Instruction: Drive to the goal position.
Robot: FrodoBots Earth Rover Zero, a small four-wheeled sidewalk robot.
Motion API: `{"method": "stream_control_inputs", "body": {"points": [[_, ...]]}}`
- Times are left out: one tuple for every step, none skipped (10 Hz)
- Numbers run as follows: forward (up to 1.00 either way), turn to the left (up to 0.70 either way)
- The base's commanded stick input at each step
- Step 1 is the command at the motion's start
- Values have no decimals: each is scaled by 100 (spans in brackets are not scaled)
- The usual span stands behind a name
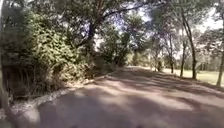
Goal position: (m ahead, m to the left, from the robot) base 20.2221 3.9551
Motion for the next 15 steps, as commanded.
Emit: {"method": "stream_control_inputs", "body": {"points": [[70, -35], [70, -35], [70, -8], [70, 0], [70, 0], [70, 0], [70, 0], [70, 0], [70, 0], [70, 0], [70, 0], [70, 0], [70, 0], [70, 0], [70, 0]]}}
